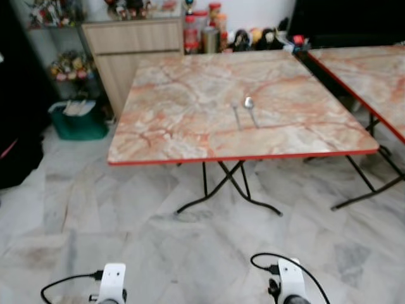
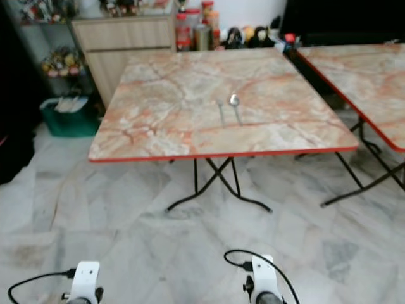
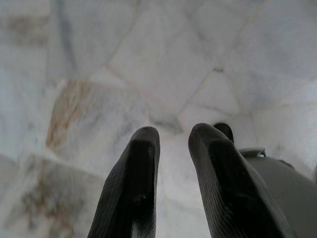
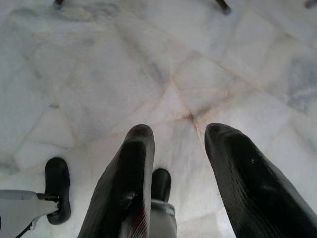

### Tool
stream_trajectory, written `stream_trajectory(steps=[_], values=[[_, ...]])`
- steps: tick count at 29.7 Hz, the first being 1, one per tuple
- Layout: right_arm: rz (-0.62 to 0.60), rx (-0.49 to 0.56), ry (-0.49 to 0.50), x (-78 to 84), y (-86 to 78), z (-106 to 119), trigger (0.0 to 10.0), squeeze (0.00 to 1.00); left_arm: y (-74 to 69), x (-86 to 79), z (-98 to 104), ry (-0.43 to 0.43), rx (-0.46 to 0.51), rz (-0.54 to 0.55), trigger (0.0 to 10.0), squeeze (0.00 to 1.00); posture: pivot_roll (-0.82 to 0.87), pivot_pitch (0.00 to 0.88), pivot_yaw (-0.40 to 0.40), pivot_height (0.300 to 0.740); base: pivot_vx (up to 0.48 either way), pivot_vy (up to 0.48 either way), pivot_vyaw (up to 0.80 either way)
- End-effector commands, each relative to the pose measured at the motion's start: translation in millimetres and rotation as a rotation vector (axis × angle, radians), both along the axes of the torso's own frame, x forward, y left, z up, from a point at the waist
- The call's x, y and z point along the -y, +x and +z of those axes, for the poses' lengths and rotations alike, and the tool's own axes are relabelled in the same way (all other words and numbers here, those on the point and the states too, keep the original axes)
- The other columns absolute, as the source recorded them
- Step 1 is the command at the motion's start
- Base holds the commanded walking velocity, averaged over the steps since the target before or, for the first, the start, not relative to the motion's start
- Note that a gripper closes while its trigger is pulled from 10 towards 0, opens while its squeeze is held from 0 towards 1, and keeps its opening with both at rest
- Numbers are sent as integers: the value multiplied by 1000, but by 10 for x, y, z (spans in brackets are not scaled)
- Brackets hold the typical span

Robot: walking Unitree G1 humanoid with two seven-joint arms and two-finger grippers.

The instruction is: Setting the table

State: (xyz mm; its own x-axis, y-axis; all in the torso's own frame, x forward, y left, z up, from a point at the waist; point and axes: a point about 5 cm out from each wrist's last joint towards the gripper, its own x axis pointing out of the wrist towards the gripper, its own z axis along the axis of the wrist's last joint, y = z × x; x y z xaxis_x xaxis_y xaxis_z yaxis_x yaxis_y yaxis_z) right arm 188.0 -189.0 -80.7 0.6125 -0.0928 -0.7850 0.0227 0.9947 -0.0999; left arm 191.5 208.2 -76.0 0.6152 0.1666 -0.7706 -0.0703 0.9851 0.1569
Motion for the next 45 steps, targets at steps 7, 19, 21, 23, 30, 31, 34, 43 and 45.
stream_trajectory(steps=[7, 19, 21, 23, 30, 31, 34, 43, 45], values=[[-8, 4, 7, -2, 33, 15, 10000, 0, -15, -1, -11, 1, -15, 2, 10000, 0, 34, 0, 40, 740, 137, 0, 0], [6, 10, -5, -4, 49, 23, 10000, 0, -2, 10, -6, 0, -12, 3, 10000, 0, 32, 0, 39, 740, 199, 0, 0], [-1, 8, -5, 7, 28, 15, 10000, 0, -26, 15, -20, -1, -19, 6, 10000, 0, 27, 0, 39, 740, 294, 0, 203], [-3, 6, -6, 15, 14, 10, 10000, 0, -41, 17, -27, -3, -23, 8, 10000, 0, 26, 0, 39, 740, 292, 0, 416], [-18, -5, -6, 45, -25, -6, 10000, 0, -52, 21, -35, -4, -28, 17, 10000, 0, 28, 0, 33, 740, 292, 0, 386], [-24, -4, -4, 49, -24, -5, 10000, 0, -48, 23, -33, -5, -27, 17, 10000, 0, 27, 0, 34, 740, 289, 0, 0], [-32, 5, 4, 46, -1, 6, 10000, 0, -32, 28, -26, -7, -21, 15, 10000, 0, 27, 0, 33, 740, 300, 0, 0], [-35, 16, 7, 38, 37, 24, 10000, 0, -18, 15, -16, -7, -14, 19, 10000, 0, 34, 0, 31, 740, 319, 0, 0], [-37, 11, 6, 44, 22, 17, 10000, 0, -28, 14, -20, -8, -16, 18, 10000, 0, 32, 0, 33, 740, 322, 0, 0]])
